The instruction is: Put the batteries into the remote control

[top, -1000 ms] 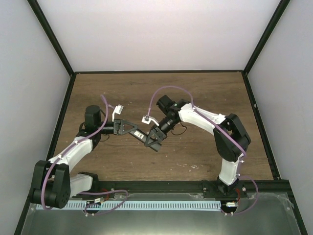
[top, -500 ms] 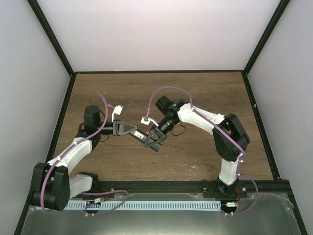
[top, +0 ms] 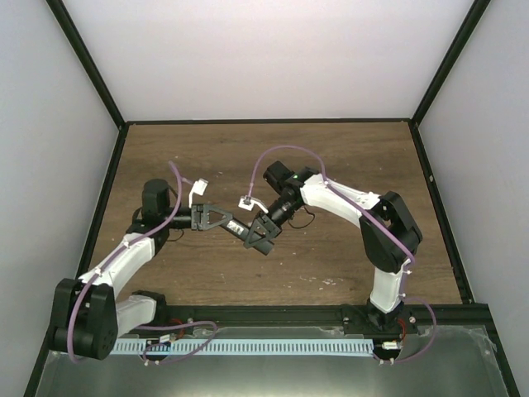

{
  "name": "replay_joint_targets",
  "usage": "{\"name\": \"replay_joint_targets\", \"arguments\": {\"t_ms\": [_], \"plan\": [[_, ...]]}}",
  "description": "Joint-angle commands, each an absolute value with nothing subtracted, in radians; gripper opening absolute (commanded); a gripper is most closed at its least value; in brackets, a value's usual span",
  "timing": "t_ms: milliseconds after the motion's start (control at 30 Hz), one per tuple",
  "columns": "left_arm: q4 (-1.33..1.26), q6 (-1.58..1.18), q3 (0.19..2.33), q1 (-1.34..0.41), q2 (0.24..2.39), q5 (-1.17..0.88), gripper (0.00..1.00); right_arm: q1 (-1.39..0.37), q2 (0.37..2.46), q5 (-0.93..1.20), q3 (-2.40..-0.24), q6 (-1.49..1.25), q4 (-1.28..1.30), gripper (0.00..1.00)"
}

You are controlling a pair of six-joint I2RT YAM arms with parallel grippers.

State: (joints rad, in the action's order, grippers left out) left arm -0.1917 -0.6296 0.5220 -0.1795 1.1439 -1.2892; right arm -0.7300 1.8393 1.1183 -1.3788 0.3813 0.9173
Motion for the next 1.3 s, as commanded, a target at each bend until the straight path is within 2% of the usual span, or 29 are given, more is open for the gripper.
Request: {"name": "replay_joint_targets", "arguments": {"t_ms": [0,167,300,467,667,900,1267], "plan": [[-0.130,-0.574,0.547,-0.180,1.110,-1.230,0.47,-0.734,1.835,1.068,-1.386,0.378,0.892,0.01],[-0.066,-0.563,0.538,-0.127,1.066,-1.070,0.48,-0.700,1.820,0.909,-1.328,0.302,0.847,0.01],[-0.030,-0.613,0.490,-0.027,0.964,-0.850,0.48,-0.627,1.757,0.756,-1.257,0.237,0.796,0.01],[0.086,-0.592,0.494,-0.014,0.813,-0.589,0.48,-0.556,1.692,0.476,-1.228,0.160,0.754,0.01],[0.177,-0.535,0.530,-0.014,0.760,-0.519,0.48,-0.533,1.693,-0.026,-1.235,0.029,0.720,0.01],[0.179,-0.554,0.507,-0.014,0.753,-0.507,0.47,-0.526,1.752,-0.373,-1.237,-0.045,0.731,0.01],[0.195,-0.548,0.509,-0.014,0.750,-0.481,0.47,-0.526,1.862,-0.504,-1.217,-0.093,0.733,0.01]]}}
